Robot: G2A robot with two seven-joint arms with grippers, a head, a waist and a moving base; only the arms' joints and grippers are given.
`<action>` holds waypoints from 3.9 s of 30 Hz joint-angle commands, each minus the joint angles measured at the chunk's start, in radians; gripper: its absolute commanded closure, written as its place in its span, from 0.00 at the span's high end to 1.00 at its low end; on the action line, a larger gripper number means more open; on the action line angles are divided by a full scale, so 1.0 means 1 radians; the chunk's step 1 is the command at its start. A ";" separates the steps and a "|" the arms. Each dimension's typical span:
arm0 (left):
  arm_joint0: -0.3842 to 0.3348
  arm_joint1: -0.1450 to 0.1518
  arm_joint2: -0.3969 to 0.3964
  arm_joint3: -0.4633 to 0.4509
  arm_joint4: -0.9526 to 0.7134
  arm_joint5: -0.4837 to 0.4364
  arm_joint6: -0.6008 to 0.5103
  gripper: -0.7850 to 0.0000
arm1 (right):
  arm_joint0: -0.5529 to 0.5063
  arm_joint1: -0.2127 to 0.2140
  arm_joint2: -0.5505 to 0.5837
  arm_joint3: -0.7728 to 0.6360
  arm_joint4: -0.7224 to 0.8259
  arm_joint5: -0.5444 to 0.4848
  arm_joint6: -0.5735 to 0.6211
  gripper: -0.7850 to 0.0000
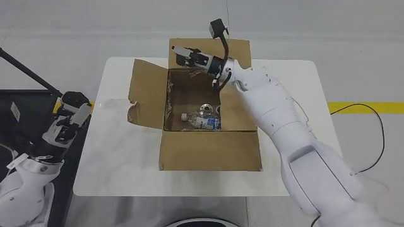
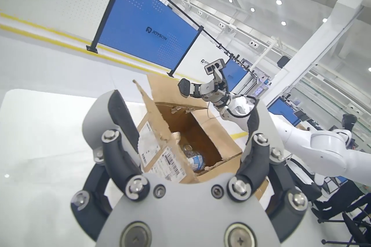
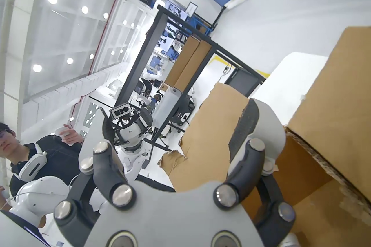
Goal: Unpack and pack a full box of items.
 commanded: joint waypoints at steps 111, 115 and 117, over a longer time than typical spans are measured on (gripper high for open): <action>-1.258 -0.340 1.379 0.884 -0.261 0.447 -0.221 1.00 | -1.160 0.464 0.994 -1.377 -0.284 -0.015 -0.328 1.00; -1.279 -0.365 1.401 0.934 -0.272 0.456 -0.236 1.00 | -1.182 0.467 1.004 -1.386 -0.280 -0.021 -0.338 1.00; -1.284 -0.375 1.405 0.954 -0.275 0.463 -0.243 1.00 | -1.189 0.468 1.006 -1.389 -0.280 -0.022 -0.343 1.00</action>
